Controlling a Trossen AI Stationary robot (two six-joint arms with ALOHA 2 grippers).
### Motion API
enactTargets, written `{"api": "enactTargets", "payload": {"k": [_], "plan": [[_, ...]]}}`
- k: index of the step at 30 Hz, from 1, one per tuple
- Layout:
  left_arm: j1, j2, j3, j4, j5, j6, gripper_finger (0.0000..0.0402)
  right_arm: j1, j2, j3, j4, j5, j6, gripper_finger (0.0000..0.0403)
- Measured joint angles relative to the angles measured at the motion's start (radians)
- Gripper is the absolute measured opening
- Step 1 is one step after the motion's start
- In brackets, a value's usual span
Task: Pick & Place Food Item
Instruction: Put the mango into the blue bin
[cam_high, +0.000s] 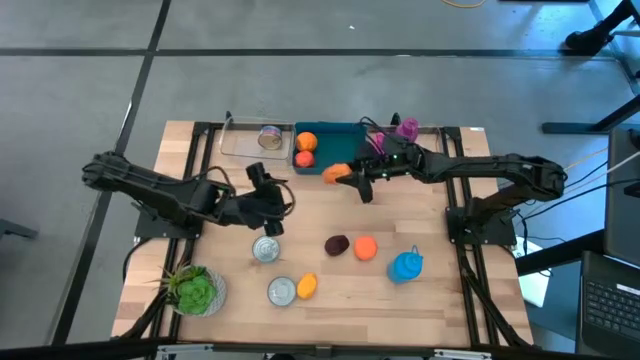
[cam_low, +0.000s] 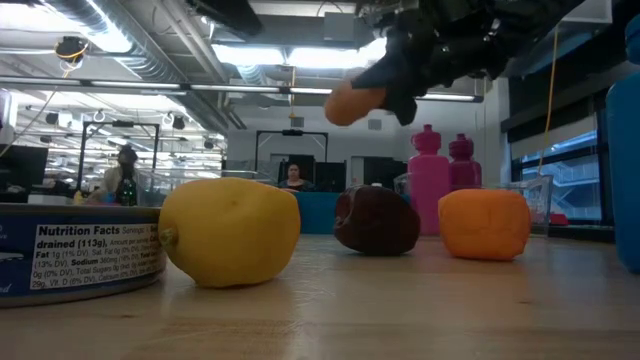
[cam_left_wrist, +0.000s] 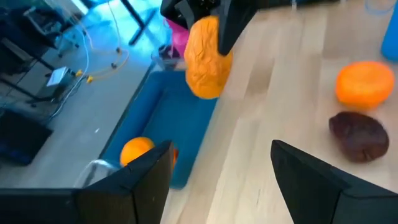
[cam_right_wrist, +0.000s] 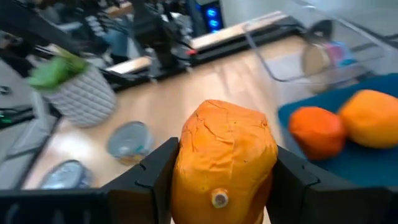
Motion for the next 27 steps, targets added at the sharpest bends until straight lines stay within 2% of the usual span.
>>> {"api": "enactTargets", "payload": {"k": [8,14,18,22,27], "plan": [[0.007,-0.137,-0.307,0.378,0.002,0.022,0.026,0.0,-0.004,0.0,-0.11,0.15,-0.056,0.0178],[0.036,-0.163,-0.469,0.635,0.007,0.021,0.026,-0.012,-0.002,0.023,-0.157,0.18,-0.078,0.0178],[0.058,-0.163,-0.532,0.741,0.025,0.02,0.026,-0.02,0.004,0.11,-0.261,0.244,-0.121,0.0178],[0.075,-0.162,-0.544,0.75,0.027,-0.003,0.026,-0.038,0.026,0.204,-0.359,0.281,-0.176,0.0178],[0.092,-0.162,-0.544,0.754,0.026,-0.022,0.026,-0.078,0.091,0.292,-0.387,0.284,-0.215,0.0178]]}}
